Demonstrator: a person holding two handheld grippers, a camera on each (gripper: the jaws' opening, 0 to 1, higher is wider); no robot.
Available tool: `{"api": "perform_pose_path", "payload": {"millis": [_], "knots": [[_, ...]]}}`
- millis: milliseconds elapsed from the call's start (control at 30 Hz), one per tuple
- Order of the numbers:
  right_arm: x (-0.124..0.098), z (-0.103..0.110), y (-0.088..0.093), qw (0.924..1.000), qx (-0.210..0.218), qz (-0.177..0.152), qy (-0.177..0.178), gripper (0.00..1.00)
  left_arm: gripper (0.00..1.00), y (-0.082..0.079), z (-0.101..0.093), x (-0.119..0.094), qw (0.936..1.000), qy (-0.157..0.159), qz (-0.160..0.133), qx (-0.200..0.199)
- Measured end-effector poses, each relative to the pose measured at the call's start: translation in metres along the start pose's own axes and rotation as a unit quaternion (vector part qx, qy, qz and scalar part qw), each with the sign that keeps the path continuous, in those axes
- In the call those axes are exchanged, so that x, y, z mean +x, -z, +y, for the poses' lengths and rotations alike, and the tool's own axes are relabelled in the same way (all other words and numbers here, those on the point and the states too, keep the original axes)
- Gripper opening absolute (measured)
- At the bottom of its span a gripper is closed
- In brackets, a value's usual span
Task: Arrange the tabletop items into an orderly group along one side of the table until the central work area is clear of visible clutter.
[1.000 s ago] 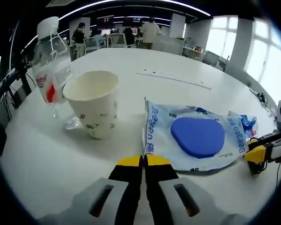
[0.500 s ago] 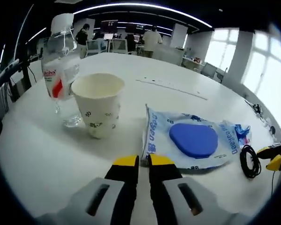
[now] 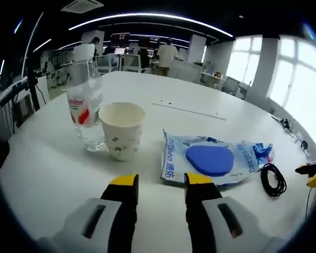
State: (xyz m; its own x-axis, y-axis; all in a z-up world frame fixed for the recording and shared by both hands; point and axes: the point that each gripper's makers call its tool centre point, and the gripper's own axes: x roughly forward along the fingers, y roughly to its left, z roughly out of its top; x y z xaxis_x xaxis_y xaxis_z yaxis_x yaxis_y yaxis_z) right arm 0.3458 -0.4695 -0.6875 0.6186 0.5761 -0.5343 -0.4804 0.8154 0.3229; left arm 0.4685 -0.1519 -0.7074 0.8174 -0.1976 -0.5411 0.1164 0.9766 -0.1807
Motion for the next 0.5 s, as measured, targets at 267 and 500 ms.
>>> {"api": "perform_pose_path", "payload": {"millis": [267, 500], "knots": [[-0.01, 0.007, 0.002, 0.9999, -0.016, -0.003, 0.0, 0.69, 0.67, -0.005, 0.005, -0.029, 0.9999, 0.0, -0.013, 0.003], [-0.026, 0.016, 0.008, 0.9995, -0.032, 0.005, 0.002, 0.75, 0.78, -0.002, 0.022, -0.062, 0.9998, -0.007, -0.015, 0.015]]}}
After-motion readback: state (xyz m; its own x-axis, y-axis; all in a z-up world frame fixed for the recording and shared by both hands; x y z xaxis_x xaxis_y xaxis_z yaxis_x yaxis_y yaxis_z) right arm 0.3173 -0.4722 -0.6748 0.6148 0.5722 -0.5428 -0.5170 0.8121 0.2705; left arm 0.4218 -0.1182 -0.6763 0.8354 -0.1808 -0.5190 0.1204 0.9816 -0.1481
